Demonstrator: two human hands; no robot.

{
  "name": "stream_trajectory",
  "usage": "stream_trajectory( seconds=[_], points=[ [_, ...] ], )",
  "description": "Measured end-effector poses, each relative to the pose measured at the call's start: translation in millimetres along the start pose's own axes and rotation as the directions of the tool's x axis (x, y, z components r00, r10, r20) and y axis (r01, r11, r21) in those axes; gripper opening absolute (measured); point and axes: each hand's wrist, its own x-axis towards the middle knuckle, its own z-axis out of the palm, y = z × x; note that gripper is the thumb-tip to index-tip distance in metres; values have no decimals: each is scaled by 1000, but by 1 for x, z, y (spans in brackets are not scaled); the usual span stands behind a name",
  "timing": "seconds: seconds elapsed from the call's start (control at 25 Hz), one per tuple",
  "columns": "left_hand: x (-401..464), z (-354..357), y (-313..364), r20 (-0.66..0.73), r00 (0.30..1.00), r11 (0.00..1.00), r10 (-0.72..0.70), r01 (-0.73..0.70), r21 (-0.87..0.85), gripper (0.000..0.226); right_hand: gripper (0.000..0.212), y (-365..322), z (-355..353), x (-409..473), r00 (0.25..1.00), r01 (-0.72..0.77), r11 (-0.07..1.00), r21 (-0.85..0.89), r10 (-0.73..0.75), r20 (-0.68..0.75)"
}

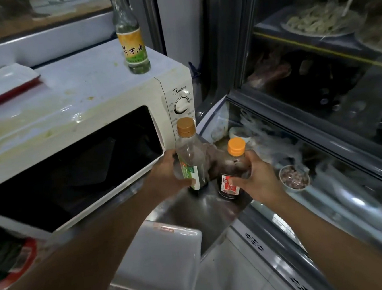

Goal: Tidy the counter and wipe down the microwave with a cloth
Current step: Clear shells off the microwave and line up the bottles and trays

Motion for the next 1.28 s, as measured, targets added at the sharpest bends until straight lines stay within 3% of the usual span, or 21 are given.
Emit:
stream_trajectory(
  seconds=[0.24, 0.48, 0.88, 1.28],
  points=[
    [12, 11, 1, 11, 1000, 981, -26, 28, -194, 68, 51, -5, -3, 3, 1000, 3, 997, 75, -3, 4],
    [11, 28, 1, -128, 990, 960, -51, 14, -278, 58, 50, -15, -10, 4, 1000, 17, 991, 130, -19, 8],
    [-19, 8, 12, -302, 946, 978, -118, 59, -198, 51, 47, -27, -15, 2, 998, 48, 991, 121, -51, 26],
    [-107, -92, 56, -509, 828, 972, -234, 187, -142, 59, 56, -113, -41, -7, 954, 276, 950, 145, -290, 84]
  ],
)
